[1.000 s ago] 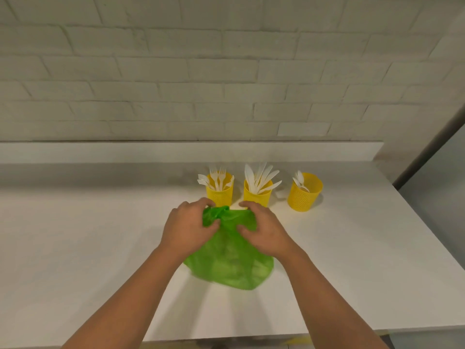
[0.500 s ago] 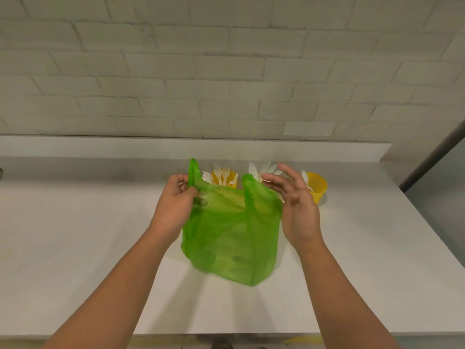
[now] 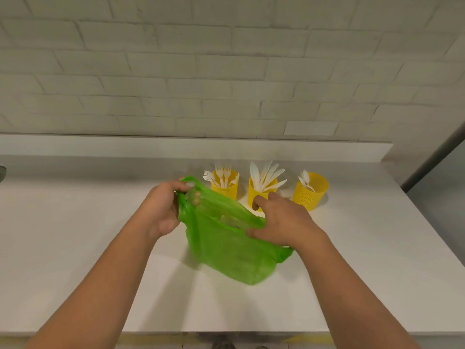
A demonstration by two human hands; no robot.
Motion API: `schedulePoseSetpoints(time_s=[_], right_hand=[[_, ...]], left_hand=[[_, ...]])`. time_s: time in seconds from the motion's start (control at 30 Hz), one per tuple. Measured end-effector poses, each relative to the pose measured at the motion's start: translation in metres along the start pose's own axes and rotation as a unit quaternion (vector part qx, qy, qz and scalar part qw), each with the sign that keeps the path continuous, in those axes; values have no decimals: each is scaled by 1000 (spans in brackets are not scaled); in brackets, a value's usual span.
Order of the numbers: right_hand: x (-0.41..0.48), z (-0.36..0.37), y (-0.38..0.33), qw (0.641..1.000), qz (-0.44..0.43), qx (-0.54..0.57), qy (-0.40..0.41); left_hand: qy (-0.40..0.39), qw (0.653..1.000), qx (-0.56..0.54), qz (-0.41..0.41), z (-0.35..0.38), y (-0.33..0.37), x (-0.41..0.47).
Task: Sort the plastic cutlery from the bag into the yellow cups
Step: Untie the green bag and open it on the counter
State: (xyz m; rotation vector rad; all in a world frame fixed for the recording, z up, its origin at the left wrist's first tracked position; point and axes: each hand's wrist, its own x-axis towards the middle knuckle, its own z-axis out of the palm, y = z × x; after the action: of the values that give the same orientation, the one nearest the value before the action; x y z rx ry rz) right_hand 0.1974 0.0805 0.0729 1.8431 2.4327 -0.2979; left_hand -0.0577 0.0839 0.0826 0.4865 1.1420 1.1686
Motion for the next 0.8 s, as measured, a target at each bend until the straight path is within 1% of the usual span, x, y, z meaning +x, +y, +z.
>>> schedulePoseSetpoints(time_s=[0.07,0.1,0.13,0.17,0.2,0.23,0.27,0.3,0.33,0.37,0.4,0.43,0.47,0.5,0.57,0.6,0.63,0.67,0.7,0.77,0.8], right_hand=[[4,12,4,995,27,-91,7],[6,17,11,993,56,-107,9],[7,20,19,993,84,-83,5],[7,20,26,994,111,-18,2],[8,20,33,986,136,93,1],[8,20,38,959,163,232,-1],[9,22,42,910,190,369,3],[9,23,45,849,212,484,13],[8,25,46,781,221,584,18],[7,27,46,711,223,667,12],[7,31,45,643,222,733,-5],[8,34,44,586,224,779,-23],[10,37,43,536,232,811,-35],[11,40,42,486,241,839,-39],[12,45,41,391,241,888,-32],[12,48,40,360,231,903,-29],[10,49,40,341,219,913,-31],[8,49,39,331,211,919,-40],[5,48,40,330,204,921,-48],[2,47,42,327,198,922,-55],[1,48,44,325,200,923,-54]], left_hand=[[8,999,-25,-22,-6,6,0],[19,999,-24,-26,-10,9,-1],[28,999,-15,-31,-15,11,0],[22,999,-6,-41,-20,11,-1],[-3,999,18,-49,-24,12,-2],[-40,996,56,-54,-26,12,-5],[-76,989,119,-49,-29,12,-7],[-108,974,194,-39,-28,11,-11],[-130,948,289,-29,-29,10,-13],[-144,914,380,-24,-28,8,-15],[-146,882,448,-21,-25,6,-15],[-131,864,485,-19,-23,4,-15],[-108,864,491,-13,-23,2,-12],[-87,888,452,-15,-23,0,-9],[-47,959,276,-39,-22,-6,-1],[-32,982,178,-54,-23,-9,5],[-22,994,84,-65,-25,-11,9],[-26,997,10,-78,-29,-14,13],[-40,993,-63,-91,-32,-15,13],[-57,978,-167,-114,-40,-21,17],[-58,973,-191,-117,-41,-24,16]])
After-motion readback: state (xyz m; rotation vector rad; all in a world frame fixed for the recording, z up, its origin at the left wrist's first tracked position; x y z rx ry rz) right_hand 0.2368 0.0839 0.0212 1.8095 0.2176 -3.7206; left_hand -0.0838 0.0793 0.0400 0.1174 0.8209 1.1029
